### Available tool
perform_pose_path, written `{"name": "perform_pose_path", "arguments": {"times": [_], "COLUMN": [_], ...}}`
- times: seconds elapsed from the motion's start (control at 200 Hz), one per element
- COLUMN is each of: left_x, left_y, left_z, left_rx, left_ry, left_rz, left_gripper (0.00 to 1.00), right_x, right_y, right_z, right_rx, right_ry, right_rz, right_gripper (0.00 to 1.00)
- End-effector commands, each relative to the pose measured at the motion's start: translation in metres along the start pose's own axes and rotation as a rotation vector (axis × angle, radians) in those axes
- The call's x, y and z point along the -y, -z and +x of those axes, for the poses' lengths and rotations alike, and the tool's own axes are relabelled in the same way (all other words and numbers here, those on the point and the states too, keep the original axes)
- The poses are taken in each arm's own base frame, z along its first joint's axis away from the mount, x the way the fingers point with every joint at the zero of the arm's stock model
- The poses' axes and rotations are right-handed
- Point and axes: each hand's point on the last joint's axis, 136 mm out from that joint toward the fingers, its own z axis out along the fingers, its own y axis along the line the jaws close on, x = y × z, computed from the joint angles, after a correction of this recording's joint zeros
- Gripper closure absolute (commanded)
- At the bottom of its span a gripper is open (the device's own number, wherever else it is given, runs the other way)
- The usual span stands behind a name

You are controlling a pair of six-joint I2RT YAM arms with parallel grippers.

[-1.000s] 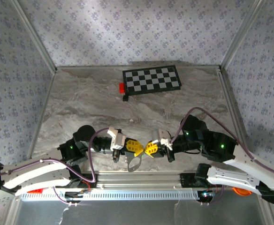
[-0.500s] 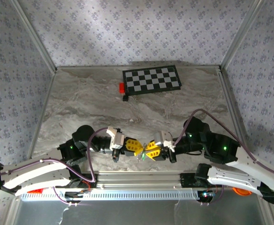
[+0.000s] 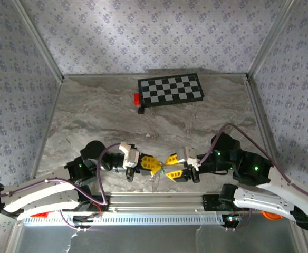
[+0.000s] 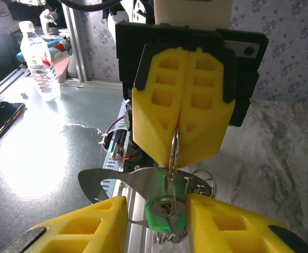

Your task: Put the keys on the keyring

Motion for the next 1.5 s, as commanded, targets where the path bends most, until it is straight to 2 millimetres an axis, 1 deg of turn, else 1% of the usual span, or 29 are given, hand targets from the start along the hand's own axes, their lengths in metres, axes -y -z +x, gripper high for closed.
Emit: {"name": "perform_pose_path", "arguments": {"times": [0.0, 0.225, 0.35, 0.635, 0.87, 1.004, 1.099, 1.154, 1.274, 1.494], "left_x": [0.007, 0.008, 0.009, 0.010, 0.012, 0.013, 0.014, 0.014, 0.016, 0.023], "left_y": [0.003, 0.003, 0.002, 0.003, 0.001, 0.002, 0.003, 0.003, 0.002, 0.001], "left_z": [-0.029, -0.030, -0.031, -0.030, -0.028, -0.028, -0.028, -0.028, -0.029, -0.031], "left_rx": [0.076, 0.077, 0.079, 0.082, 0.079, 0.082, 0.083, 0.084, 0.083, 0.091], "left_ry": [-0.042, -0.044, -0.044, -0.041, -0.039, -0.039, -0.039, -0.041, -0.040, -0.037], "left_rz": [0.020, 0.030, 0.034, 0.044, 0.062, 0.065, 0.065, 0.067, 0.081, 0.123], "left_gripper": [1.00, 1.00, 1.00, 1.00, 1.00, 1.00, 1.00, 1.00, 1.00, 1.00], "right_x": [0.005, 0.006, 0.008, 0.010, 0.013, 0.014, 0.012, 0.012, 0.012, 0.015], "right_y": [0.004, 0.002, 0.000, -0.004, -0.014, -0.014, -0.013, -0.013, -0.015, -0.017], "right_z": [-0.009, -0.008, -0.005, 0.003, 0.010, 0.009, 0.008, 0.008, 0.010, 0.010], "right_rx": [0.035, 0.032, 0.016, -0.015, -0.048, -0.047, -0.040, -0.037, -0.046, -0.049], "right_ry": [0.022, 0.020, 0.015, 0.003, -0.014, -0.009, -0.007, -0.007, -0.018, -0.020], "right_rz": [0.038, 0.038, 0.041, 0.047, 0.033, 0.032, 0.029, 0.026, 0.021, 0.030], "right_gripper": [0.68, 0.78, 0.81, 1.00, 1.00, 1.00, 0.96, 0.96, 1.00, 1.00]}}
